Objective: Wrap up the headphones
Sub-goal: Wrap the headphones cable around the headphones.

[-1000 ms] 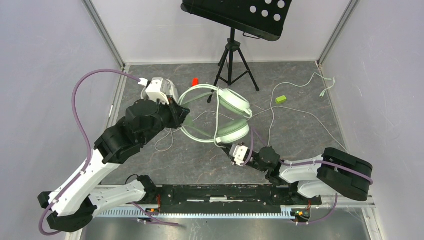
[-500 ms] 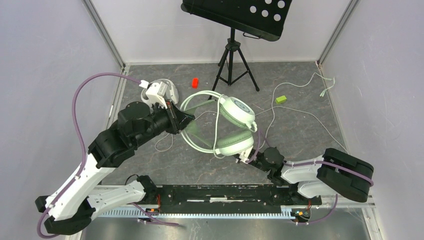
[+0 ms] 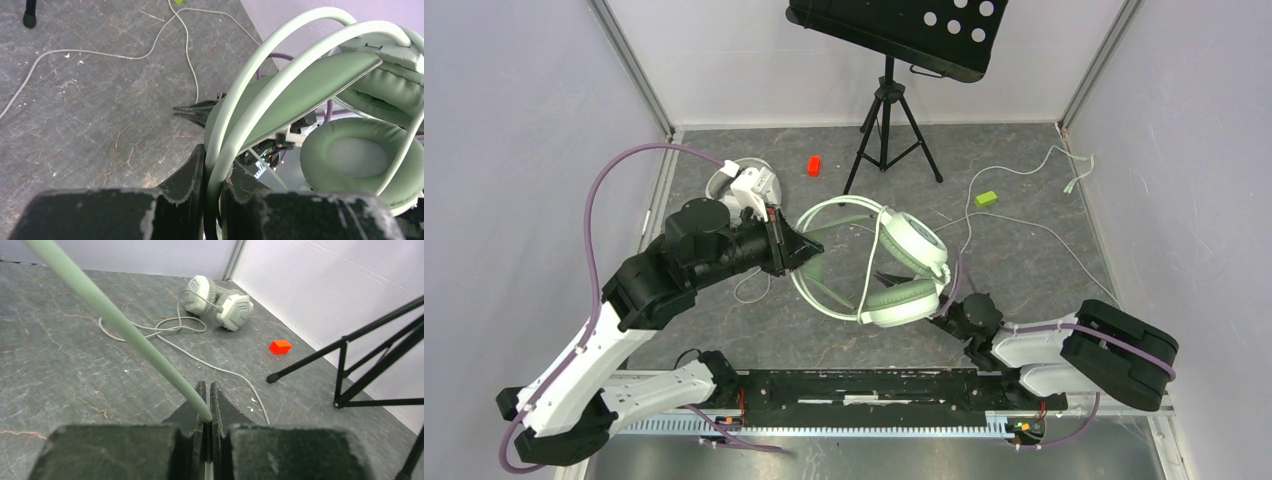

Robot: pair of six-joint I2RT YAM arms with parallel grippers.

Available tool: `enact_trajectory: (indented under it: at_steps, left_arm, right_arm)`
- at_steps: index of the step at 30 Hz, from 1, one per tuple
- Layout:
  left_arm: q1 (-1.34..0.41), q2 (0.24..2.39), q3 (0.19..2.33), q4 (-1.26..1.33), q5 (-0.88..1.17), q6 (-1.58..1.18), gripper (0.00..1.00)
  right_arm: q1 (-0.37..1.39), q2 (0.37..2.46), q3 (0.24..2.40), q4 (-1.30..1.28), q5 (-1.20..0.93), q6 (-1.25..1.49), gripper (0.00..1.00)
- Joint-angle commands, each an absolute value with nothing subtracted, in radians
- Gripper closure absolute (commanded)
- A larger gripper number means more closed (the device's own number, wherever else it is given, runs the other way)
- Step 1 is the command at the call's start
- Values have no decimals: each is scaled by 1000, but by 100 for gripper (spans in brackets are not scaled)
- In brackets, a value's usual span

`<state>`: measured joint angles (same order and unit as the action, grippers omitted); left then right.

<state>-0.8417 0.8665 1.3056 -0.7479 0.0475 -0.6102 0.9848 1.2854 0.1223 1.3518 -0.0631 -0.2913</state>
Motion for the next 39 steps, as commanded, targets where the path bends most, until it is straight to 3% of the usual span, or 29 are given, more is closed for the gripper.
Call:
enact_trajectory:
  at_steps: [1, 8, 13, 19, 28, 39]
  left_arm:
    - [-841, 872, 1388, -727, 185, -598, 91]
    - [-840, 920, 1397, -769, 323, -506, 90]
    - [-841, 964, 1377, -793, 443, -442, 90]
    - [-841, 995, 1361, -865, 448, -358, 90]
    - [-841, 993, 1338, -952, 325, -177, 91]
    - [-841, 1010, 1298, -983, -39, -2, 91]
  right_arm:
    - [940, 1244, 98, 1432, -58, -256, 98]
    - [912, 1207, 116, 1414, -49, -262, 90]
    - [894, 1178, 121, 1418, -7, -272, 80]
    - [871, 1140, 109, 1439, 47, -295, 82]
    - [819, 1091, 104, 1415, 51, -295, 85]
    - [740, 976, 302, 855, -115, -154, 90]
